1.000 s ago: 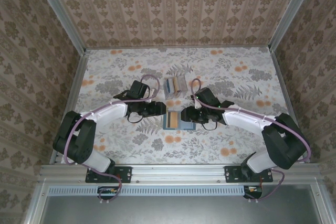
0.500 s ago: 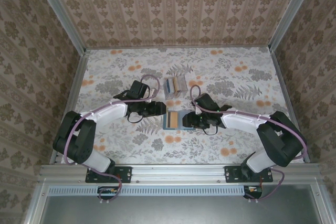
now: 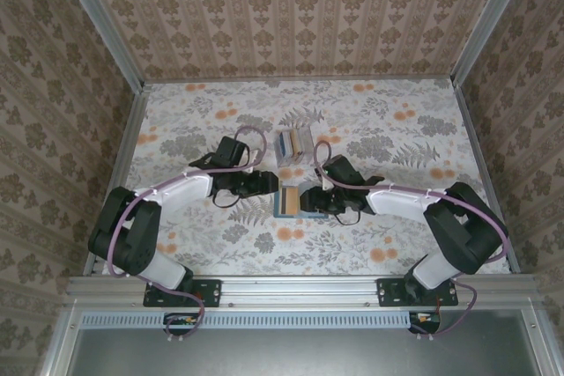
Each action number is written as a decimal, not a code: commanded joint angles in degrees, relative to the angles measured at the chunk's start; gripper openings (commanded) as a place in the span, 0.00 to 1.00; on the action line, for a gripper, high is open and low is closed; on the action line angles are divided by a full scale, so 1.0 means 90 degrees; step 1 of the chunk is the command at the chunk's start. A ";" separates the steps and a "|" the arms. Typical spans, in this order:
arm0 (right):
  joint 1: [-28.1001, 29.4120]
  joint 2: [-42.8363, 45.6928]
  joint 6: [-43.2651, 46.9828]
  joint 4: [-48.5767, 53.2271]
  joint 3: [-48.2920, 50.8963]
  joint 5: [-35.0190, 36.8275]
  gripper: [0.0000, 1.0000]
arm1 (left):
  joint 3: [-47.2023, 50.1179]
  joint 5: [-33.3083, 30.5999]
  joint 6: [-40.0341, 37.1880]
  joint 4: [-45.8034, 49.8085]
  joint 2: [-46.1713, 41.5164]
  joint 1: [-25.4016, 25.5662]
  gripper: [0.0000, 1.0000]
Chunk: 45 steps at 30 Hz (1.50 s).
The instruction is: Put the credit cards into the card holder
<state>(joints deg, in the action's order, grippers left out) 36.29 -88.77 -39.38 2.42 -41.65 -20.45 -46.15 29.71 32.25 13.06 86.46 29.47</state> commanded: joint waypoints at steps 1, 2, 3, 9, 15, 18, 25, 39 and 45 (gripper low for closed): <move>0.0040 -0.0364 -0.0007 -0.0388 -0.0321 -0.0394 0.52 | 0.0286 0.0323 0.0287 -0.0273 -0.0280 -0.0231 0.66; 0.0058 -0.0473 -0.0036 -0.0484 -0.0387 -0.0495 0.51 | 0.0327 0.0321 0.0292 -0.0291 -0.0321 -0.0274 0.66; 0.0092 -0.0579 -0.0062 -0.0612 -0.0439 -0.0560 0.51 | 0.0341 0.0340 0.0276 -0.0277 -0.0340 -0.0296 0.66; 0.0277 -0.1069 -0.0105 -0.0980 -0.0811 -0.0813 0.51 | 0.0442 0.0455 0.0499 -0.0567 -0.0193 -0.0301 0.66; 0.0395 -0.1445 -0.0268 -0.1304 -0.1044 -0.1000 0.50 | 0.0372 0.0499 0.0393 -0.0522 -0.0022 -0.0327 0.66; 0.0439 -0.1543 -0.0247 -0.1297 -0.1065 -0.0913 0.50 | 0.0358 0.0551 0.0285 -0.0493 0.0012 -0.0327 0.65; 0.0430 -0.1690 -0.0147 -0.1011 -0.1134 -0.0696 0.50 | 0.0170 0.0194 0.0019 -0.0230 0.0406 -0.0208 0.64; -0.0094 -0.0507 0.0849 0.0969 -0.2138 0.0851 0.54 | -0.0066 -0.0112 0.0098 0.0093 0.0267 -0.0271 0.62; -0.0244 -0.1195 0.1410 0.2633 -0.3899 0.2488 0.55 | -0.0462 -0.0165 -0.0108 0.0912 -0.0105 -0.0844 0.64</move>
<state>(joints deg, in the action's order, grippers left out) 34.24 -96.84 -31.09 16.51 -71.85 -7.75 -47.24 28.23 33.32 16.45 88.44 24.88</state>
